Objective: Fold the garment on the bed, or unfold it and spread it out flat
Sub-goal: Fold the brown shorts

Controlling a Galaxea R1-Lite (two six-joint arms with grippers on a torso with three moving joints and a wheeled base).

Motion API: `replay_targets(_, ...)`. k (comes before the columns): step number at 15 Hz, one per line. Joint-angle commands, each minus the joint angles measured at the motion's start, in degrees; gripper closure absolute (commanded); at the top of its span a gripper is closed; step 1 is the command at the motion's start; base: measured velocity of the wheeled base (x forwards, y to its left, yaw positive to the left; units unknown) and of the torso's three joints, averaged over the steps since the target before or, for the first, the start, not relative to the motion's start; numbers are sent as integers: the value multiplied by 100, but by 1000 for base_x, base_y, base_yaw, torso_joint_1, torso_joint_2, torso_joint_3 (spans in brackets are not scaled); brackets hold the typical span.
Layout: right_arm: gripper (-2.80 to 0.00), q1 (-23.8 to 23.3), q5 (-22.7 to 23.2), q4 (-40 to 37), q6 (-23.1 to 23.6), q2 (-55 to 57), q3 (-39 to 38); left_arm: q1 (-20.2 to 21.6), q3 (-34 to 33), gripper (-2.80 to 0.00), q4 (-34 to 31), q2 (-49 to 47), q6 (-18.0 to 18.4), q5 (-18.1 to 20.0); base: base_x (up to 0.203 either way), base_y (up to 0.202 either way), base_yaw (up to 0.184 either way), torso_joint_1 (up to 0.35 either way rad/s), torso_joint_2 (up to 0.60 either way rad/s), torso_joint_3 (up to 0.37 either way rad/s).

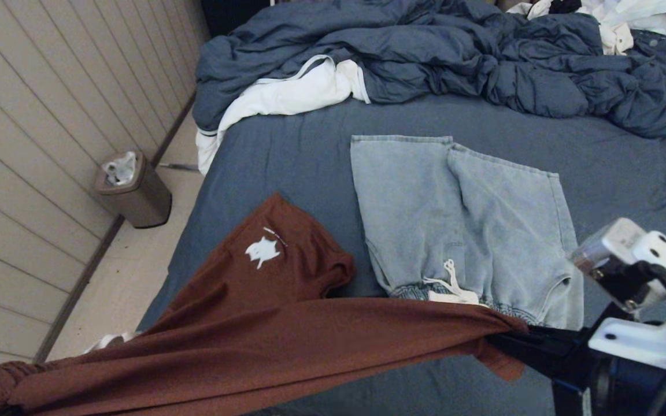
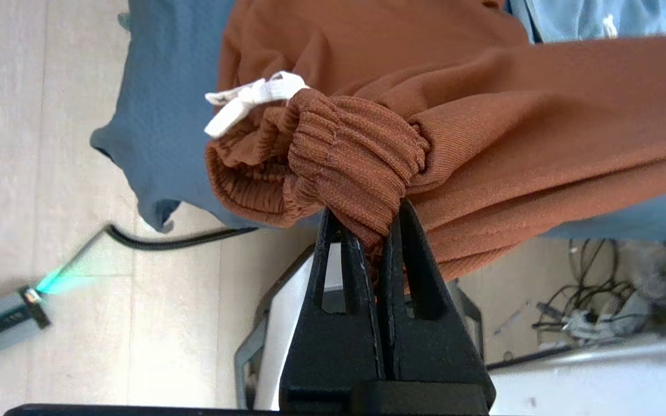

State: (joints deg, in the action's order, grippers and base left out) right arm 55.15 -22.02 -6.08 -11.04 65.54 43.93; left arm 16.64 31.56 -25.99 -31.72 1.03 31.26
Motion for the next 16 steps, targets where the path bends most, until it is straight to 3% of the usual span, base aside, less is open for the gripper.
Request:
replay_targets(1,0,3,-7,-7,-3,-68,8,6,8,0,-78,158,50,12,0,0,0,0,0,0)
replay_targets(4,0,-6,41,44,6,261,153,4,16,0,-8,8,55,30,0,0,0,0,0,0)
replay_targets(7,0,-152,50,91,3,1135,906,6,151,0,251,-530,41,56,0,0,0,0,0,0)
replay_targets(13,0,-864,150,302,94,3515,3408,6,230,0,1800,-2206,-54,37,0,0,0,0,0,0)
replay_targets(16,0,-1027,166,310,256,4564,4509,6,243,0,2143,-2655,-59,19,0,0,0,0,0,0)
